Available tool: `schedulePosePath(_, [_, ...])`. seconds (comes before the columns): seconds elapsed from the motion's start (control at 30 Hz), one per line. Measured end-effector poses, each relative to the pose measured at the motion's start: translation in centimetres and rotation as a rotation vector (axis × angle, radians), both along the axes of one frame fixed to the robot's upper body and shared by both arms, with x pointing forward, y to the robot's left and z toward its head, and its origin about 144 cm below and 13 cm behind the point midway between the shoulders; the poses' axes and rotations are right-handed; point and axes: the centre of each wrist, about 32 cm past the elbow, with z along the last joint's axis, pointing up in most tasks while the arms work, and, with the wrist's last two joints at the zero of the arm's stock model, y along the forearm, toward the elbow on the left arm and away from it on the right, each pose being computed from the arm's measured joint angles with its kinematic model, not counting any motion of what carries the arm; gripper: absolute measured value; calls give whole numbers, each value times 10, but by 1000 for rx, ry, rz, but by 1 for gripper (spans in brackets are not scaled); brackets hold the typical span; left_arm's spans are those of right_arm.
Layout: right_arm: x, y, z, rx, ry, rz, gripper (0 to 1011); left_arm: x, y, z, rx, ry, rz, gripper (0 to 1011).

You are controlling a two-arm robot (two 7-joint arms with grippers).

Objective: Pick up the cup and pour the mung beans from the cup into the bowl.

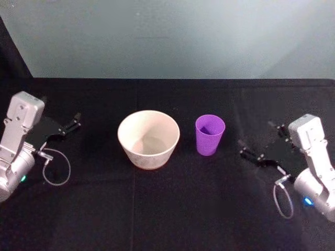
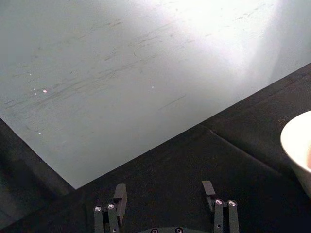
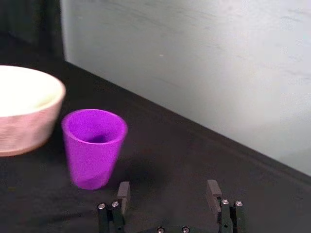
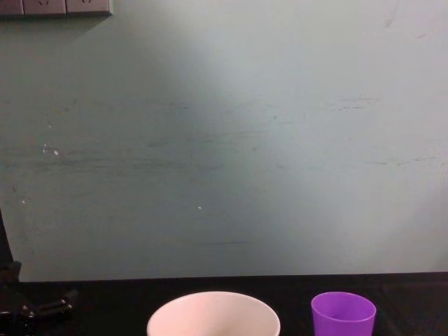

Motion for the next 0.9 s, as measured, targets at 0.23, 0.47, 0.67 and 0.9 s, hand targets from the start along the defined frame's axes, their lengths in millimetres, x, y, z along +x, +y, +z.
schedulePosePath(0.23, [2, 12, -4, 53, 28, 73, 1003, 0, 0, 0, 0, 0, 0, 1000])
schedulePosePath(0.47, [15, 24, -10, 111, 43, 120, 1003, 0, 0, 0, 0, 0, 0, 1000])
schedulePosePath(0.67, [24, 31, -13, 140, 46, 139, 1003, 0, 0, 0, 0, 0, 0, 1000])
schedulePosePath(0.9, [34, 41, -17, 172, 58, 157, 1003, 0, 0, 0, 0, 0, 0, 1000])
